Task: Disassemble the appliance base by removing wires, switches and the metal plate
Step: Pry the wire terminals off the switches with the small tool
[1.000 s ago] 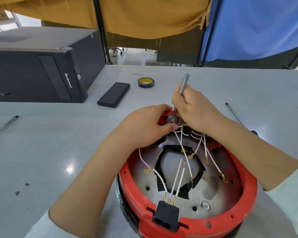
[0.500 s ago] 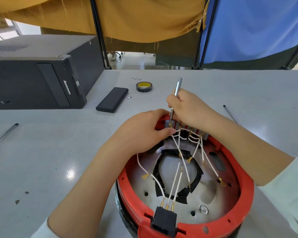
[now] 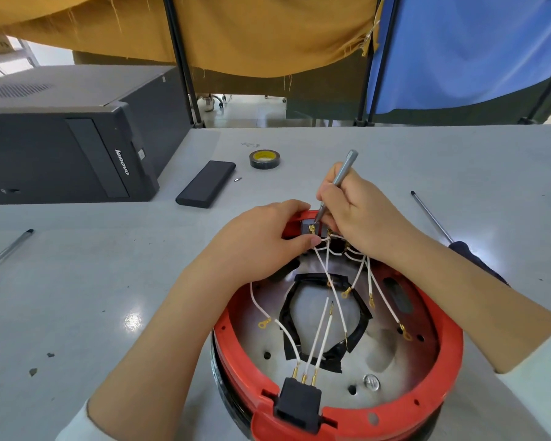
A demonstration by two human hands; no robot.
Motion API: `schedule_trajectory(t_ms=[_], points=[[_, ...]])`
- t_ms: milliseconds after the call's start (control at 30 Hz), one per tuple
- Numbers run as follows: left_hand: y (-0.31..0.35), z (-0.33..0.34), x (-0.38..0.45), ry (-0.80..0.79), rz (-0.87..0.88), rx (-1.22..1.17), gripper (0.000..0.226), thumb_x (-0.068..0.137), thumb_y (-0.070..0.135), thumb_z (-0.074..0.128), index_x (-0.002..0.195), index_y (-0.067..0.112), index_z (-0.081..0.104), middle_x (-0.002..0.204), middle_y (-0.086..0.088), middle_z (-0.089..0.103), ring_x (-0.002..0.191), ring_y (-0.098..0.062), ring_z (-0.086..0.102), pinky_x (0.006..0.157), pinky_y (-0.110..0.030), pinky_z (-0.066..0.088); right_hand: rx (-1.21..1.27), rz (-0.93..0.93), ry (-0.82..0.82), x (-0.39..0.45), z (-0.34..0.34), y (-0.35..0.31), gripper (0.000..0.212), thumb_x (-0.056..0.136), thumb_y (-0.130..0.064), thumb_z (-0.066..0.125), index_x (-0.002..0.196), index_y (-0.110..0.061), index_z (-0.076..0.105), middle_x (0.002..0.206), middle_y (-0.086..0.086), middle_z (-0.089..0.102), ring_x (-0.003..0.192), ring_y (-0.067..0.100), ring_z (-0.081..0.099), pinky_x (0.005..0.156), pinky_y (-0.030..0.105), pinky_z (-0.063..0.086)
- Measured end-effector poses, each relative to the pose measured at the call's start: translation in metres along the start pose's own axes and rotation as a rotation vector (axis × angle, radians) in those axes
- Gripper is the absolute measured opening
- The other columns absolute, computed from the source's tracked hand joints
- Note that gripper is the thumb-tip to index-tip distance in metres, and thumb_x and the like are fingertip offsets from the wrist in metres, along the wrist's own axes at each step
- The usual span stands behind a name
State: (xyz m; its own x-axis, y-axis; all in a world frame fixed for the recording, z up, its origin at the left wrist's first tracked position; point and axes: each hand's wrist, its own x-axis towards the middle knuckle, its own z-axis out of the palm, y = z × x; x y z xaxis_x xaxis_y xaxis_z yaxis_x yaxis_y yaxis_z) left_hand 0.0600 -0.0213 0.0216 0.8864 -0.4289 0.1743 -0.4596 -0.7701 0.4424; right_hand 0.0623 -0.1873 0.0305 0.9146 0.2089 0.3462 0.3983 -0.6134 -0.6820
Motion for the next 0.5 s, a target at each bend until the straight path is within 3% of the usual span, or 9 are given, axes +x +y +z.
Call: schedule_trajectory(t_ms=[100, 267, 500], points=[[0.0, 0.0, 0.0, 0.002, 0.002, 0.0, 0.048, 0.086, 0.05, 0.055, 0.131, 0.033, 0.047, 0.119, 0.01, 0.06, 0.107, -0.012, 0.055, 0.085, -0.027, 0.043, -0.055, -0.016, -0.003, 0.0, 0.001, -0.001, 0.017, 0.097, -0.03, 0.034, 0.086, -0.019, 0.042, 0.058, -0.001, 0.049, 0.052, 0.016, 0.046, 0.057, 0.041, 0.043], [0.0, 0.0, 0.001, -0.004, 0.0, -0.005, 0.048, 0.085, 0.05, 0.055, 0.129, 0.033, 0.047, 0.116, 0.009, 0.062, 0.104, -0.012, 0.056, 0.085, -0.03, 0.044, -0.184, -0.038, 0.0, 0.002, 0.002, -0.001, 0.015, 0.097, -0.033, 0.032, 0.09, -0.021, 0.039, 0.066, 0.0, 0.053, 0.059, 0.016, 0.05, 0.055, 0.033, 0.04], [-0.001, 0.0, 0.0, -0.021, -0.014, -0.014, 0.054, 0.082, 0.054, 0.058, 0.131, 0.033, 0.047, 0.117, 0.008, 0.061, 0.104, -0.012, 0.055, 0.087, -0.032, 0.045, -0.167, 0.117, -0.055, 0.013, 0.001, -0.004, 0.017, 0.095, -0.031, 0.034, 0.083, -0.019, 0.039, 0.067, 0.003, 0.051, 0.062, 0.02, 0.047, 0.062, 0.038, 0.042]])
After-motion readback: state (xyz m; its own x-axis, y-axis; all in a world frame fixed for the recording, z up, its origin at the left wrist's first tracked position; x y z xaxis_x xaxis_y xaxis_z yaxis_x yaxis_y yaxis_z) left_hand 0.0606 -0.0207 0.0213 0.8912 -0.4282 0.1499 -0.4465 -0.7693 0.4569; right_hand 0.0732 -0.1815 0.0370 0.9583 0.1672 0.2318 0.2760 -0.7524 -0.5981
